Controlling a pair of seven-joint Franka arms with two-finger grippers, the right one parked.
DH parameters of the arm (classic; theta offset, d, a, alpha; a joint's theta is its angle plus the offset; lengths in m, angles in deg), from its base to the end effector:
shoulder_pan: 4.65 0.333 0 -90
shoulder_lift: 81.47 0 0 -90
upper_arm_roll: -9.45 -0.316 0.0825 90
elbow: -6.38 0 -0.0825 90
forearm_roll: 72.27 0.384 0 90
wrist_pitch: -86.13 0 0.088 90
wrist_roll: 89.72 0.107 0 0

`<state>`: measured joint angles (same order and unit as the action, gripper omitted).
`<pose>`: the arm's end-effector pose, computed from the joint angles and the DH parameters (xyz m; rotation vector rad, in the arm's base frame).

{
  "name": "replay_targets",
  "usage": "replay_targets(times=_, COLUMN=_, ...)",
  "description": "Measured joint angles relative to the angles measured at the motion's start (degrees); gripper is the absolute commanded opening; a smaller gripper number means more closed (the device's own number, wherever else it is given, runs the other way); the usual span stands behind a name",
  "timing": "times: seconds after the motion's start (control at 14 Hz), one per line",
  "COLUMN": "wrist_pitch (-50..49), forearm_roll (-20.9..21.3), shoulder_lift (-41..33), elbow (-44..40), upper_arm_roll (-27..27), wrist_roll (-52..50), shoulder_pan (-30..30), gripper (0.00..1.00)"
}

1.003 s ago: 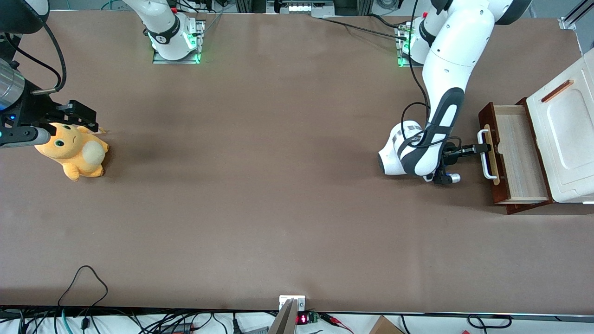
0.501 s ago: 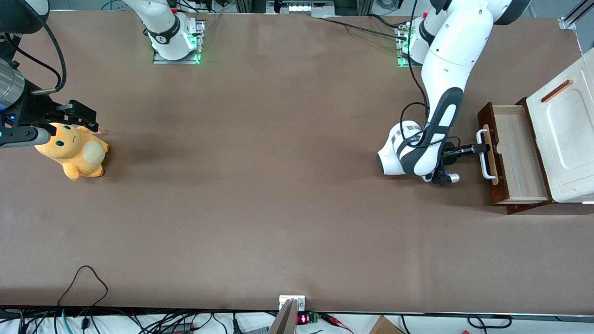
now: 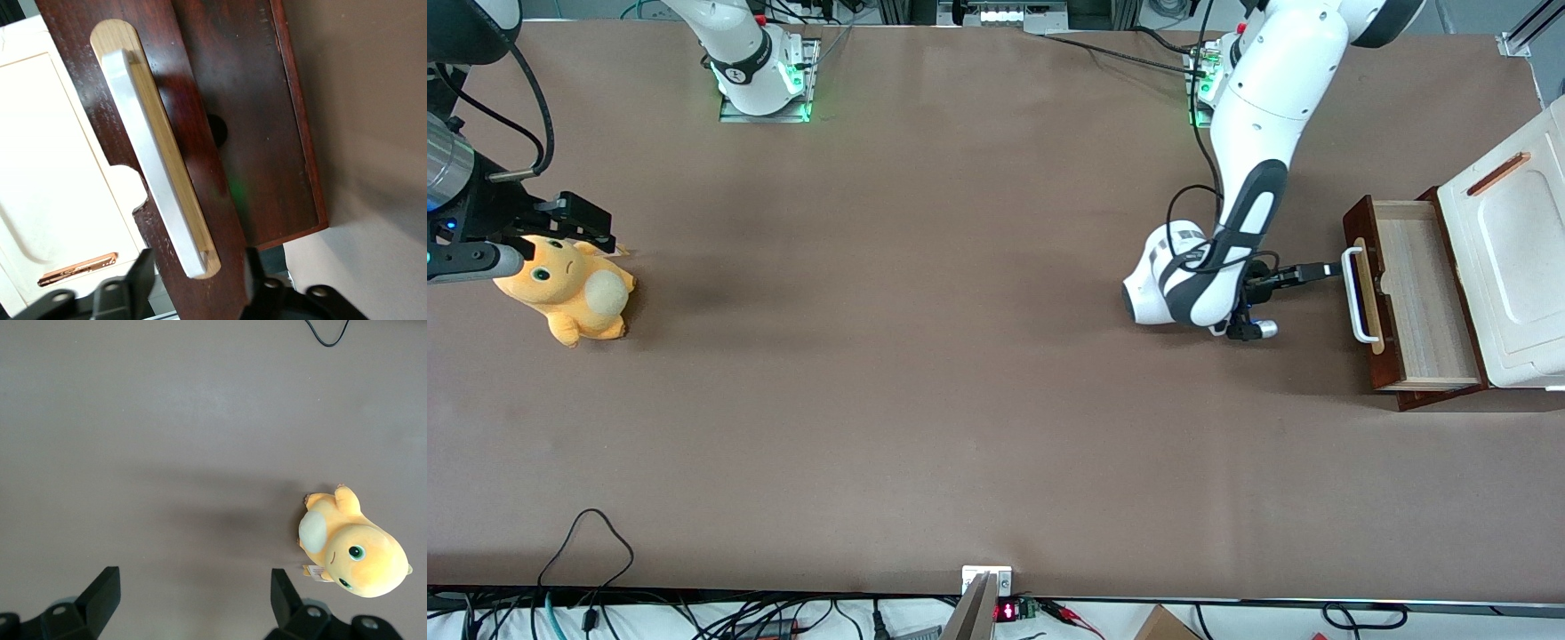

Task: Open lower drawer with left arm only
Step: 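Keep pulling the drawer outward with the left gripper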

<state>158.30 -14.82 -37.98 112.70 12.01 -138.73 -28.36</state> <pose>0.5021 -0.1266 0.1331 -1.5995 0.0819 0.3807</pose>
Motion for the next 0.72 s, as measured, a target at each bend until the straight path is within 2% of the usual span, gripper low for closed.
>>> replay_targets(times=0.5, wrist_pitch=-0.02, forearm_roll=-0.37, shoulder_lift=0.03, elbow=-0.01, upper_arm_roll=-0.24, wrist_roll=0.03, shoulder_pan=0.65, gripper=1.0)
replay_targets(times=0.72, wrist_pitch=0.0, forearm_roll=-3.48, shoulder_lift=-0.08, elbow=-1.71, upper_arm_roll=-1.64, wrist_roll=2.87, shoulder_pan=0.67, gripper=1.0)
